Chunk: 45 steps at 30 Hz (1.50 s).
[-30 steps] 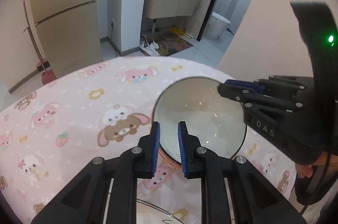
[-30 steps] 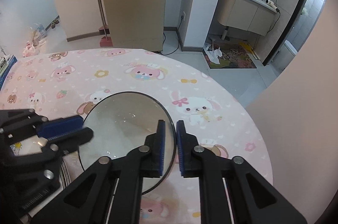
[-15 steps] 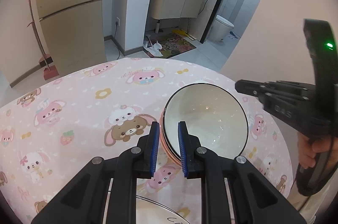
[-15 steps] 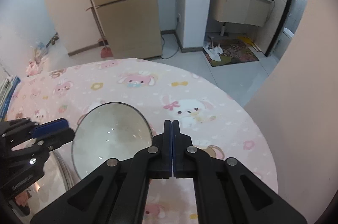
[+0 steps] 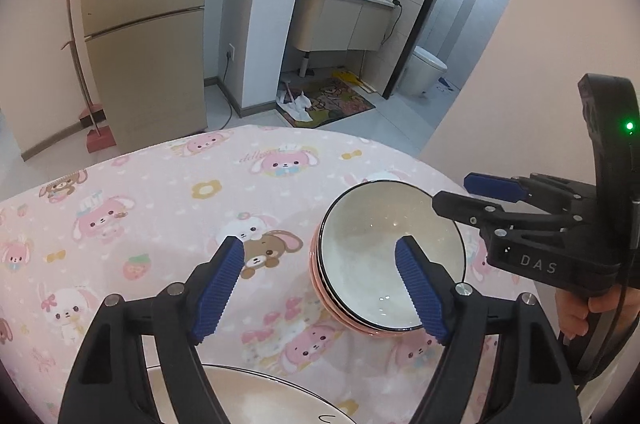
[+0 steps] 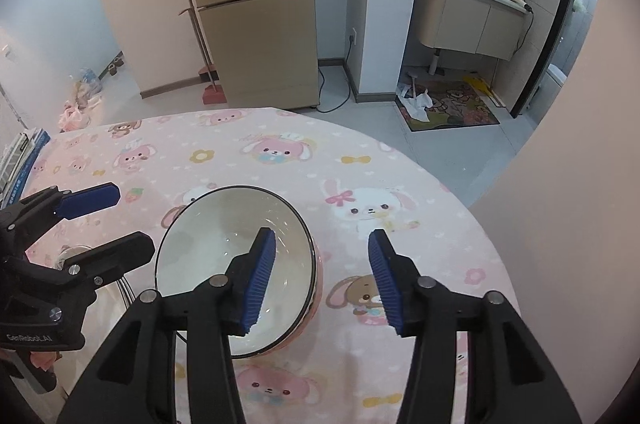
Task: Organize plates and bowls
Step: 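Lower the white bowl onto the pink bowls and open both tools, then grasp the rim of the bowl stack with both tools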
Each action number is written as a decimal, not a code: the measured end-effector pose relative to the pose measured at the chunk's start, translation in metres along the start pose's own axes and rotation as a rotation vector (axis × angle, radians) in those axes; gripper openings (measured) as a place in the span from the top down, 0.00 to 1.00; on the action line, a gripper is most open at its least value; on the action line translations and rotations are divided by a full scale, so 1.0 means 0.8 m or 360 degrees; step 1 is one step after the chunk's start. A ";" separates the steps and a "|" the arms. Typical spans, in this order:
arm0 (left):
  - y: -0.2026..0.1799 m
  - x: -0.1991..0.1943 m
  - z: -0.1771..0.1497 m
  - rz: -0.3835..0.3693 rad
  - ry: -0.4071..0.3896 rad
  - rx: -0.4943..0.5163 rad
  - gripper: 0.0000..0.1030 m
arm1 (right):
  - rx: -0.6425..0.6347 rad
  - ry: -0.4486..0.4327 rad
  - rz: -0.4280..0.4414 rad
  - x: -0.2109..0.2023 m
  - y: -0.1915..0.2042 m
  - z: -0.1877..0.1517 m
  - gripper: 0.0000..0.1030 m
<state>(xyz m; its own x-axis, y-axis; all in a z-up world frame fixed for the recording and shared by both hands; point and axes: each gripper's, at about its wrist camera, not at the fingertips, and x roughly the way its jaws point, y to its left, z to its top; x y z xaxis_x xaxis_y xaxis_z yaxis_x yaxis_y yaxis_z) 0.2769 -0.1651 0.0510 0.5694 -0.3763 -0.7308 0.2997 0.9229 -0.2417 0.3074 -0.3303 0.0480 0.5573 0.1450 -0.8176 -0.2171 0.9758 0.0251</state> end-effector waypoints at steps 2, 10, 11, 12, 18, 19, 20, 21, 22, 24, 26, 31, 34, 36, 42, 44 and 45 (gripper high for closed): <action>0.001 -0.005 0.001 0.0016 -0.0032 -0.0014 0.18 | 0.0015 -0.0012 -0.0015 -0.003 -0.001 0.000 0.50; -0.016 -0.054 0.004 0.0113 -0.0390 0.0048 0.06 | 0.0013 -0.0225 -0.0086 -0.045 0.004 0.006 0.11; -0.017 -0.059 0.004 0.0154 -0.0424 0.0055 0.03 | 0.0004 -0.0259 -0.0108 -0.050 0.005 0.008 0.09; -0.018 -0.063 0.004 0.0192 -0.0457 0.0066 0.00 | -0.0011 -0.0288 -0.0129 -0.054 0.007 0.008 0.08; -0.022 -0.067 0.005 0.0232 -0.0521 0.0190 0.00 | -0.0024 -0.0420 -0.0285 -0.069 0.013 0.012 0.06; -0.023 -0.065 0.005 0.0218 -0.0495 0.0195 0.00 | 0.0010 -0.0450 -0.0290 -0.073 0.011 0.011 0.06; -0.022 -0.064 0.005 0.0201 -0.0475 0.0194 0.00 | 0.0063 -0.0493 -0.0307 -0.078 0.008 0.010 0.06; -0.024 -0.065 0.004 0.0183 -0.0464 0.0194 0.00 | 0.0108 -0.0529 -0.0335 -0.083 0.007 0.008 0.06; -0.025 -0.065 0.005 0.0175 -0.0460 0.0194 0.00 | 0.0138 -0.0546 -0.0368 -0.087 0.006 0.004 0.06; -0.026 -0.064 0.005 0.0165 -0.0440 0.0191 0.00 | 0.0121 -0.0444 -0.0325 -0.084 0.002 0.002 0.06; -0.024 -0.057 0.006 0.0143 -0.0370 0.0156 0.00 | 0.0119 -0.0299 -0.0118 -0.073 -0.003 0.000 0.06; -0.015 -0.032 0.005 0.0023 -0.0148 0.0115 0.00 | 0.0221 -0.0120 0.0072 -0.032 -0.017 -0.024 0.13; -0.011 -0.026 0.004 0.0051 -0.0143 0.0112 0.00 | 0.0309 -0.0037 0.0064 -0.001 -0.027 -0.035 0.14; -0.008 -0.019 0.001 0.0049 -0.0106 0.0105 0.00 | 0.0336 0.0018 0.0140 0.016 -0.029 -0.035 0.14; 0.003 0.020 -0.005 -0.0009 0.0023 0.0045 0.00 | 0.0344 0.0111 0.0290 0.052 -0.014 -0.043 0.14; 0.002 0.033 -0.009 -0.0058 0.0075 0.0036 0.00 | 0.0339 0.0137 0.0277 0.062 -0.010 -0.046 0.14; 0.000 0.038 -0.010 -0.0074 0.0086 0.0041 0.00 | 0.0340 0.0148 0.0298 0.066 -0.008 -0.046 0.15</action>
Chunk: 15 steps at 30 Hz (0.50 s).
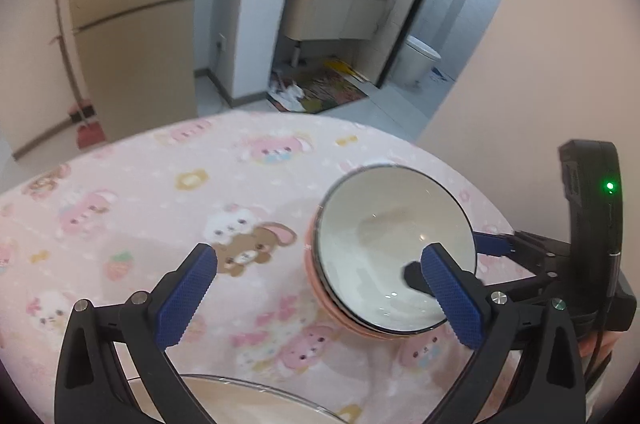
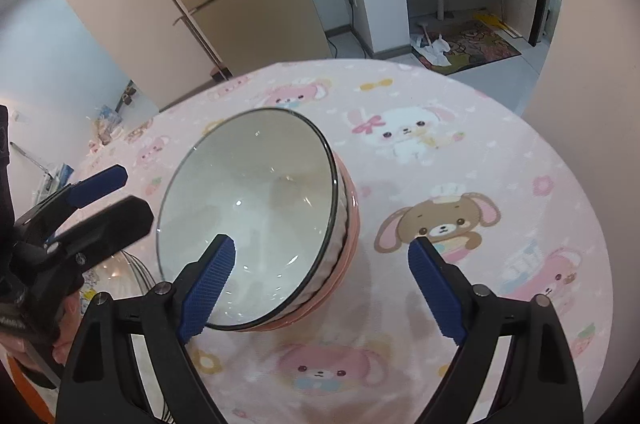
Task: Organize plates and bowls
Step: 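Grasp the rim of the bowl stack with both tools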
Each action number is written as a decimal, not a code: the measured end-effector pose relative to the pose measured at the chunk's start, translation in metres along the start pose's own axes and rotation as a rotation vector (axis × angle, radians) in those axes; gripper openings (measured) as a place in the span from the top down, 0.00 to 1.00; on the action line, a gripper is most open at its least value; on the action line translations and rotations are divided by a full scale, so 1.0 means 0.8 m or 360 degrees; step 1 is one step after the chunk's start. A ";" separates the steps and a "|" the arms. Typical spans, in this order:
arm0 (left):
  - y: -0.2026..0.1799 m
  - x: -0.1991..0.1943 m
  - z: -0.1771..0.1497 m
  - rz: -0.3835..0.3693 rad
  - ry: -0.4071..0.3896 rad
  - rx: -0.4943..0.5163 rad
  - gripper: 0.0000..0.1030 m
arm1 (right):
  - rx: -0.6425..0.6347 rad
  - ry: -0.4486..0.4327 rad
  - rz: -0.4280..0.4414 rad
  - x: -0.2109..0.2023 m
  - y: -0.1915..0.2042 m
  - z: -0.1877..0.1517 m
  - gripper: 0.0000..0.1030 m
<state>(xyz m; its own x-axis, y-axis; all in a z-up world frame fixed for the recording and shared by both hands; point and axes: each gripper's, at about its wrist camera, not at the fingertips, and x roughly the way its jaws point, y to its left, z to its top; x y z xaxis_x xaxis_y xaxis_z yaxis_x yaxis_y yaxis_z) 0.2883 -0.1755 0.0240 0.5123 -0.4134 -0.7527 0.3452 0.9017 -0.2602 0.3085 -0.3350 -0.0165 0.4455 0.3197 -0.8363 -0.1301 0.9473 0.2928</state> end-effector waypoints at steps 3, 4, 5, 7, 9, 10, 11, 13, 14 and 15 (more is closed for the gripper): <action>0.002 0.014 -0.004 -0.0001 0.0038 -0.0018 0.00 | 0.0031 0.0023 0.0026 0.010 -0.004 -0.002 0.25; 0.004 0.018 -0.005 0.0007 0.0053 -0.0032 0.00 | 0.0052 0.0015 0.0032 0.012 -0.006 -0.003 0.26; 0.007 0.022 -0.005 0.0021 0.0067 -0.0052 0.00 | 0.0071 0.0019 0.0041 0.015 -0.008 -0.003 0.27; 0.015 0.029 -0.006 0.0040 0.0083 -0.0098 0.00 | 0.0100 0.0043 0.0066 0.022 -0.013 -0.004 0.30; 0.023 0.036 -0.008 0.0019 0.0106 -0.0152 0.00 | 0.0138 0.0046 0.0098 0.022 -0.016 -0.008 0.31; 0.026 0.038 -0.008 0.0000 0.0119 -0.0172 0.00 | 0.0149 0.0048 0.0109 0.023 -0.017 -0.008 0.32; 0.030 0.041 -0.008 -0.0023 0.0131 -0.0193 0.00 | 0.0160 0.0052 0.0121 0.023 -0.018 -0.008 0.32; 0.036 0.046 -0.009 -0.0078 0.0159 -0.0243 0.01 | 0.0202 0.0077 0.0194 0.026 -0.021 -0.010 0.35; 0.040 0.048 -0.010 -0.0093 0.0174 -0.0277 0.02 | 0.0228 0.0094 0.0242 0.029 -0.023 -0.012 0.36; 0.043 0.049 -0.011 -0.0083 0.0186 -0.0316 0.05 | 0.0262 0.0117 0.0303 0.031 -0.025 -0.014 0.38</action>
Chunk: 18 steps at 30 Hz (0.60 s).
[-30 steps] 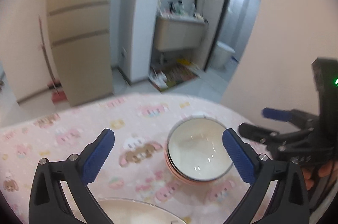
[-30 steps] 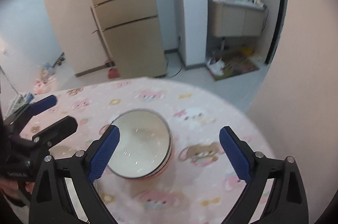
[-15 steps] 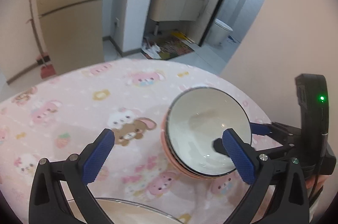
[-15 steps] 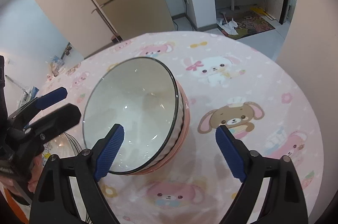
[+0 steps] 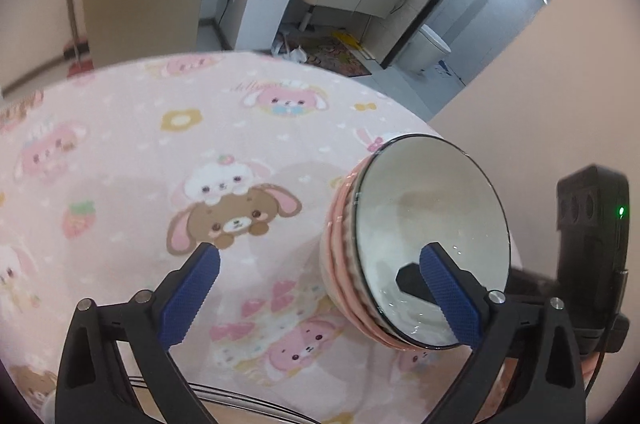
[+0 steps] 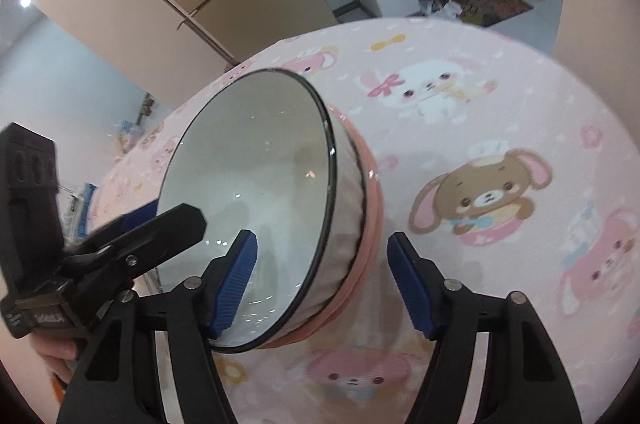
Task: Organize plates and bowls
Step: 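Grasp the rim of the bowl stack with both tools, then lift the bowl stack with both tools and carry it over the plate stack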
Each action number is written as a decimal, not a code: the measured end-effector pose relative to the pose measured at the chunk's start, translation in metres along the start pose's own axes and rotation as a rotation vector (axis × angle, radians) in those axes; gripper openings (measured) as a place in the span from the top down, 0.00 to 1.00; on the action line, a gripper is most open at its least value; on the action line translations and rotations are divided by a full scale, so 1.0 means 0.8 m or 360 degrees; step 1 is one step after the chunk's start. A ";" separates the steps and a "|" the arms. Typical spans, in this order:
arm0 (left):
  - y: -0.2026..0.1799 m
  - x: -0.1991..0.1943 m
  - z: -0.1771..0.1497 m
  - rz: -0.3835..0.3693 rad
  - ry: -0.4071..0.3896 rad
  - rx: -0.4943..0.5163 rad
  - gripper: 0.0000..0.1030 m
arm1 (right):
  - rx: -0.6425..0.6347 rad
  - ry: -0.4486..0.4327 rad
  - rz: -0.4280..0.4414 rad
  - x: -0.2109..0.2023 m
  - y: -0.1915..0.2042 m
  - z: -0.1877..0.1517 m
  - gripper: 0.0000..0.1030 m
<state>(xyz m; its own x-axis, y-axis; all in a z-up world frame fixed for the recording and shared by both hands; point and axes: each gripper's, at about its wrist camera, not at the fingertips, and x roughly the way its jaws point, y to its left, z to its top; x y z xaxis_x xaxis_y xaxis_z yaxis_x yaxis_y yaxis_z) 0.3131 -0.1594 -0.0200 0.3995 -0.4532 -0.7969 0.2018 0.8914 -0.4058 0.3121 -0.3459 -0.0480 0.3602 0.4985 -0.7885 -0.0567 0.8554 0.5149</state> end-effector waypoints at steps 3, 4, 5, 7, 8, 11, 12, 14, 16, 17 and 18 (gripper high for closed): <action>0.013 0.006 0.000 -0.0003 0.0053 -0.0099 0.21 | 0.0060 0.0006 0.0071 0.002 -0.009 -0.002 0.38; 0.017 0.009 0.000 -0.0036 0.0075 -0.0128 0.24 | 0.0074 0.0004 0.0088 0.002 -0.012 -0.002 0.38; 0.023 0.013 -0.002 -0.0081 0.0104 -0.0169 0.24 | 0.0092 0.0001 0.0109 0.002 -0.014 -0.003 0.38; 0.025 0.018 -0.003 -0.0142 0.0134 -0.0195 0.27 | 0.0114 -0.0003 0.0137 0.003 -0.017 -0.004 0.38; 0.024 0.017 -0.004 -0.0142 0.0133 -0.0189 0.28 | 0.0113 -0.0001 0.0143 0.004 -0.015 -0.004 0.38; 0.018 0.017 -0.006 -0.0144 0.0139 -0.0160 0.30 | 0.0128 0.0003 0.0158 0.006 -0.017 -0.006 0.38; 0.017 0.018 -0.007 -0.0140 0.0140 -0.0151 0.30 | 0.0138 0.0006 0.0163 0.004 -0.019 -0.006 0.38; 0.013 0.018 -0.008 -0.0119 0.0125 -0.0133 0.30 | 0.0154 0.0009 0.0170 0.006 -0.020 -0.007 0.38; 0.011 0.018 -0.008 -0.0115 0.0125 -0.0125 0.30 | 0.0183 0.0011 0.0151 0.004 -0.021 -0.009 0.43; 0.010 0.019 -0.009 -0.0117 0.0134 -0.0110 0.30 | 0.0202 0.0012 0.0132 0.001 -0.021 -0.011 0.44; 0.009 0.019 -0.009 -0.0126 0.0139 -0.0098 0.30 | 0.0210 0.0011 0.0120 -0.002 -0.021 -0.012 0.46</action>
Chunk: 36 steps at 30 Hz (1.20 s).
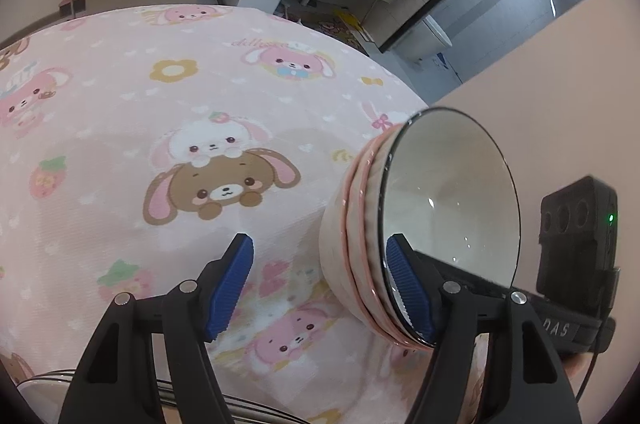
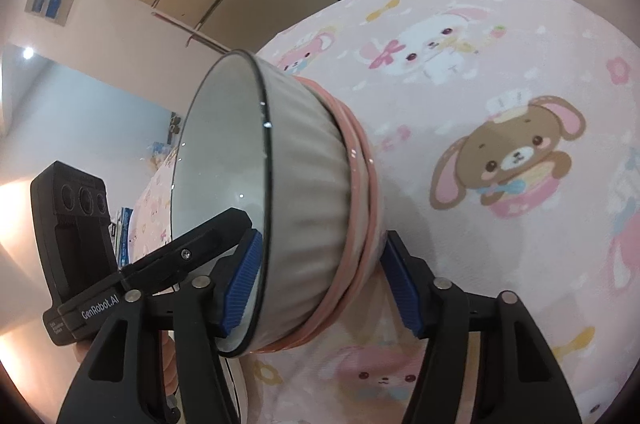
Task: Organize plates and bowls
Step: 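Lift the bowl stack with both tools and carry it over the plate stack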
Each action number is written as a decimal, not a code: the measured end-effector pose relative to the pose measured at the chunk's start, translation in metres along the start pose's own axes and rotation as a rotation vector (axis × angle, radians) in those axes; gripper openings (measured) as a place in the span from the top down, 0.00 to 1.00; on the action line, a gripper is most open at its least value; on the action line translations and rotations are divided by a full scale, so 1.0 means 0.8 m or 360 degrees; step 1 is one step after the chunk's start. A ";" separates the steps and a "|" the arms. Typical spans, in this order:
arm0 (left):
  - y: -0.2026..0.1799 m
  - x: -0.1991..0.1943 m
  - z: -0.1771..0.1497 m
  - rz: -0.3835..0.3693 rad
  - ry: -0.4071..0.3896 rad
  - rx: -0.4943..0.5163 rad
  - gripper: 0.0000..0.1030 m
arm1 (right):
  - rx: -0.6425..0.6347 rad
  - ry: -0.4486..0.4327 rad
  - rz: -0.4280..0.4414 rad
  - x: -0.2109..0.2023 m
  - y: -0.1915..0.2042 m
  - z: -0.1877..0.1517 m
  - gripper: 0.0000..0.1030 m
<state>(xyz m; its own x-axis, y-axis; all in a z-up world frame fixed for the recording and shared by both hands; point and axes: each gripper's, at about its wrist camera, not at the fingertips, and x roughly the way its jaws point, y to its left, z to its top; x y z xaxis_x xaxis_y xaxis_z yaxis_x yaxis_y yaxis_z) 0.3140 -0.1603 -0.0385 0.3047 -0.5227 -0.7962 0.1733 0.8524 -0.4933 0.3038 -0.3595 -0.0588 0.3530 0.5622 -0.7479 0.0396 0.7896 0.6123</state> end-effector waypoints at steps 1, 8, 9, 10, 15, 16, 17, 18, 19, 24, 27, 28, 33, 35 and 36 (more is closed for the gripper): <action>-0.002 0.003 0.000 -0.0010 0.0004 0.0014 0.32 | -0.0002 -0.0001 -0.0004 -0.002 0.000 -0.001 0.46; -0.012 -0.004 -0.007 -0.0073 -0.0126 0.0000 0.34 | 0.0121 -0.0009 0.0073 -0.010 -0.017 0.003 0.52; -0.013 -0.006 -0.008 -0.0102 -0.0137 -0.0004 0.44 | 0.0155 -0.0007 0.0096 -0.011 -0.022 0.003 0.53; -0.014 -0.003 -0.009 -0.0132 -0.0114 -0.0008 0.53 | 0.0170 -0.0004 0.0115 -0.012 -0.025 0.004 0.53; -0.017 0.002 -0.009 -0.0054 -0.0086 0.0017 0.59 | 0.0190 -0.0024 0.0140 -0.016 -0.029 0.000 0.53; -0.017 0.003 -0.009 -0.0051 -0.0085 0.0020 0.59 | 0.0182 -0.0026 0.0147 -0.016 -0.029 0.000 0.51; -0.018 0.004 -0.009 -0.0045 -0.0082 0.0027 0.59 | 0.0181 -0.0025 0.0168 -0.014 -0.030 0.001 0.50; -0.020 0.006 -0.010 -0.0040 -0.0072 0.0046 0.58 | 0.0186 -0.0015 0.0193 -0.011 -0.031 0.000 0.47; -0.022 0.007 -0.010 -0.0031 -0.0065 0.0062 0.57 | 0.0170 -0.0027 0.0177 -0.011 -0.028 0.001 0.48; -0.020 0.014 -0.007 -0.0010 -0.0053 0.0074 0.50 | 0.0153 -0.0069 0.0089 -0.013 -0.020 -0.002 0.51; -0.024 0.011 -0.010 -0.0019 -0.0051 0.0113 0.58 | 0.0127 -0.0078 0.0027 -0.016 -0.015 -0.005 0.55; -0.029 0.010 -0.011 0.0010 -0.0057 0.0153 0.58 | 0.0121 -0.0079 0.0010 -0.016 -0.014 -0.006 0.56; -0.046 0.004 -0.018 0.0118 -0.0088 0.0288 0.62 | 0.0108 -0.0045 -0.0029 -0.021 -0.012 -0.010 0.57; -0.048 0.003 -0.019 0.0132 -0.0084 0.0286 0.62 | 0.0095 -0.0049 -0.0048 -0.024 -0.009 -0.012 0.57; -0.048 0.001 -0.019 0.0134 -0.0086 0.0281 0.62 | 0.0094 -0.0048 -0.0050 -0.024 -0.008 -0.012 0.58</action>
<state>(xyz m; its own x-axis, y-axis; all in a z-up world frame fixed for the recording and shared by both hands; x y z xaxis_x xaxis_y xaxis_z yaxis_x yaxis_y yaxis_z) 0.2936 -0.1939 -0.0255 0.3738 -0.4521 -0.8099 0.3053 0.8845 -0.3528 0.2878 -0.3731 -0.0505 0.3789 0.5288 -0.7595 0.1059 0.7905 0.6032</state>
